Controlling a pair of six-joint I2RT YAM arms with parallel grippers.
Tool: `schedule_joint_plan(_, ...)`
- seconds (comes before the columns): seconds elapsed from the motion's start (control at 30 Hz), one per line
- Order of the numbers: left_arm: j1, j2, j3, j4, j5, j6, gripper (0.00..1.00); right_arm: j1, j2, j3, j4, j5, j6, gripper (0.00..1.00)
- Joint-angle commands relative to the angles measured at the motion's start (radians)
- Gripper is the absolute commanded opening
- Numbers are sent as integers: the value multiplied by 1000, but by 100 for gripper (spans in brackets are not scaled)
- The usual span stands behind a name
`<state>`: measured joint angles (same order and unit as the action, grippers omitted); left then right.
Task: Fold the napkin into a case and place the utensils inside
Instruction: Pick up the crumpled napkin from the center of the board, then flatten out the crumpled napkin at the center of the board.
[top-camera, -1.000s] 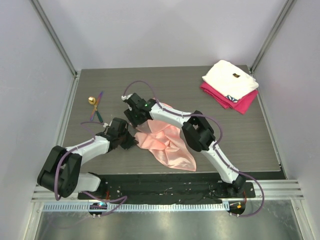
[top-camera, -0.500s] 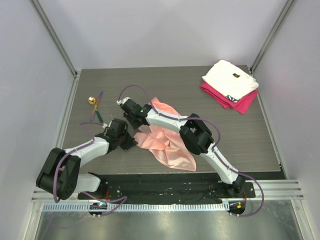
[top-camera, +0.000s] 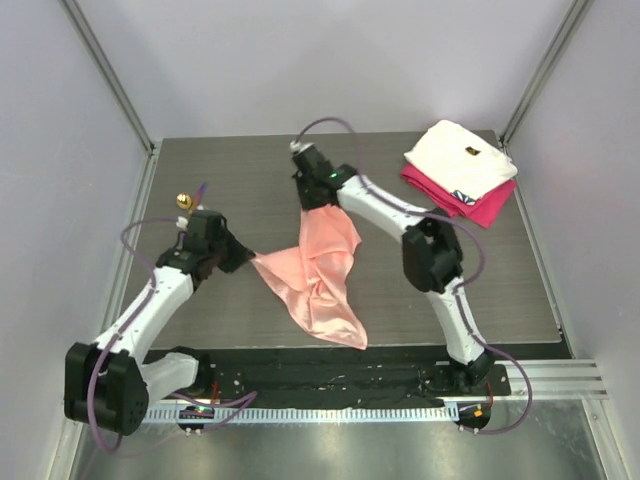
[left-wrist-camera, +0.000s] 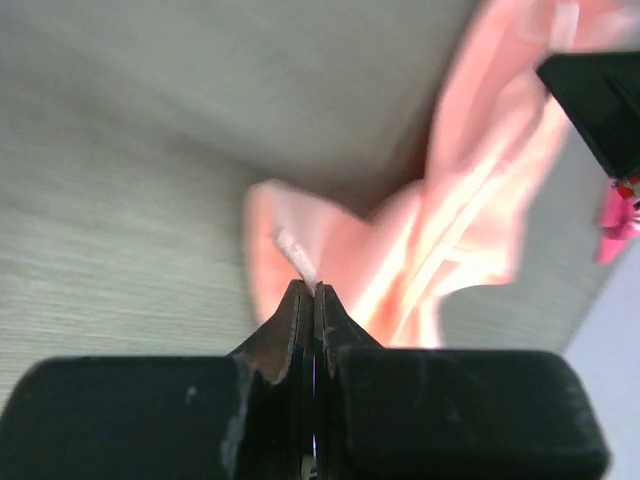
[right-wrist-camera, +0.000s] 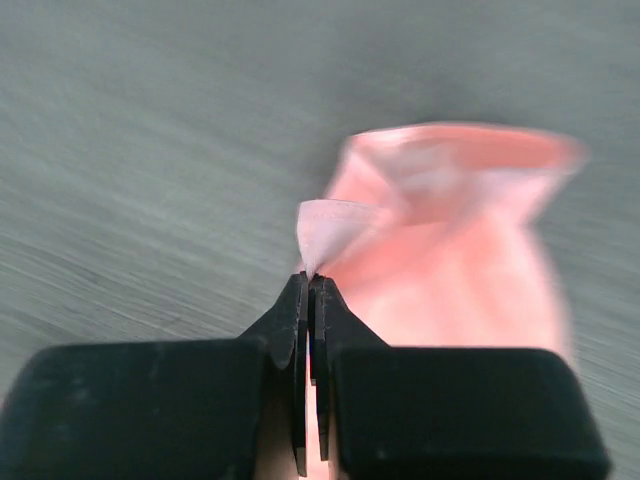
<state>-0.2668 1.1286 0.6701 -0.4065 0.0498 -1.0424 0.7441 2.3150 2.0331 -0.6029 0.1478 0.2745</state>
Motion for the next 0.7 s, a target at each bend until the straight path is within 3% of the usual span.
schedule_joint_plan(0.0, 83, -85, 228, -154, 35, 165, 0, -95, -411, -68, 109, -4, 86, 1)
schedule_joint_plan(0.13, 121, -121, 498, -267, 41, 269, 0, -164, -685, -210, 196, 16, 88, 1)
schedule_joint_plan(0.37, 126, -228, 758, -304, 140, 338, 0, -167, -1115, -419, 259, 15, 54, 1)
schedule_joint_plan(0.57, 126, -378, 882, -247, 258, 366, 0, -167, -1457, -592, 302, -269, 89, 1)
schedule_joint_plan(0.67, 71, -409, 930, -207, 338, 377, 0, -167, -1594, -681, 368, -413, 152, 1)
